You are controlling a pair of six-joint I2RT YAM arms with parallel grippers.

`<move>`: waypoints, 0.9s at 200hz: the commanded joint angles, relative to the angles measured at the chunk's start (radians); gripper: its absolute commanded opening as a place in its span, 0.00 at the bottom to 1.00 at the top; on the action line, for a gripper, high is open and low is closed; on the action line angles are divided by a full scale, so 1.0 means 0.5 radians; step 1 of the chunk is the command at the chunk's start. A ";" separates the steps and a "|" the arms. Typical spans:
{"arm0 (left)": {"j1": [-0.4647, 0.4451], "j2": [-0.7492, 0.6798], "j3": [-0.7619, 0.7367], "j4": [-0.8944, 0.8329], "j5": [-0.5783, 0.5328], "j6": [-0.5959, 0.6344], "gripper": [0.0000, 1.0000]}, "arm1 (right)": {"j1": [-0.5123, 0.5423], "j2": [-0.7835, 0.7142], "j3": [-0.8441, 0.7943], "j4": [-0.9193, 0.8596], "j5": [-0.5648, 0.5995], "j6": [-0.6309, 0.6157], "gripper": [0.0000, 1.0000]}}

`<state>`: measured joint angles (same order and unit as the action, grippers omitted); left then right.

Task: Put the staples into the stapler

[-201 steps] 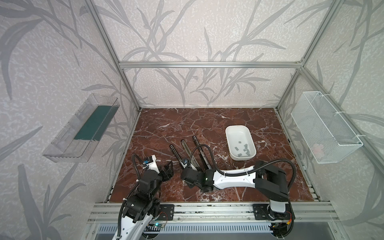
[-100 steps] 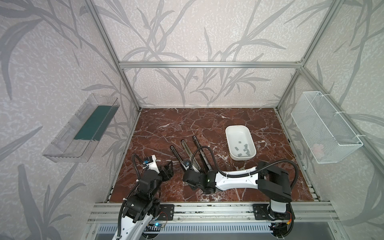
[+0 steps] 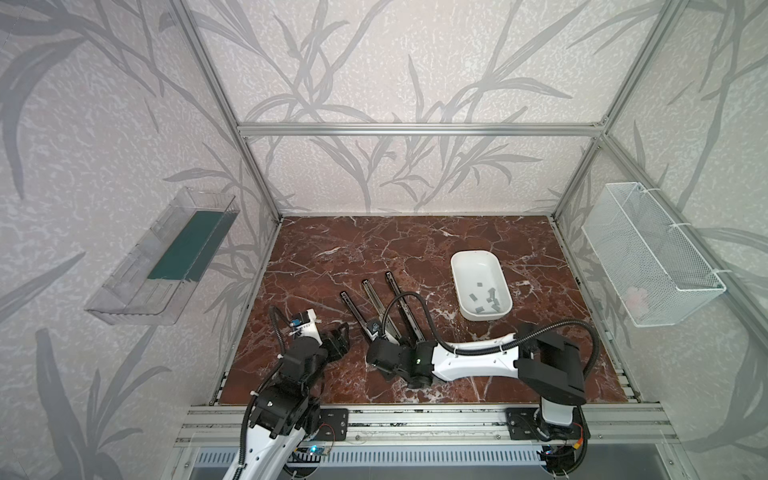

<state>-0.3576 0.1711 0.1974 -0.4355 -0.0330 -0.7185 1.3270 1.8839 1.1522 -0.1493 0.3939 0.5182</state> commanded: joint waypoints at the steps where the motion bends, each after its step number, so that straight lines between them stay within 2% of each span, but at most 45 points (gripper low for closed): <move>1: 0.013 0.131 -0.097 0.298 0.112 -0.220 0.76 | 0.003 0.004 -0.026 0.070 0.040 -0.036 0.38; 20: 0.013 0.278 -0.133 0.455 0.103 -0.310 0.76 | 0.002 0.000 -0.062 0.104 0.028 -0.044 0.38; 59: 0.013 0.492 -0.106 0.560 0.043 -0.428 0.79 | -0.001 -0.022 -0.163 0.177 -0.003 -0.043 0.38; 102: 0.019 0.650 -0.173 0.834 -0.031 -0.461 0.82 | -0.002 -0.025 -0.221 0.253 -0.018 -0.054 0.38; 133: 0.047 0.874 -0.101 0.930 0.004 -0.401 0.82 | -0.002 -0.004 -0.225 0.286 -0.020 -0.058 0.32; 180: 0.205 1.357 -0.072 1.341 0.211 -0.447 0.81 | -0.002 0.000 -0.230 0.306 -0.018 -0.048 0.18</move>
<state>-0.2886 0.7631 0.1303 0.0910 0.0277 -0.9180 1.3270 1.8839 1.0447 -0.0109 0.3752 0.5007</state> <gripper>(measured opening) 0.818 0.208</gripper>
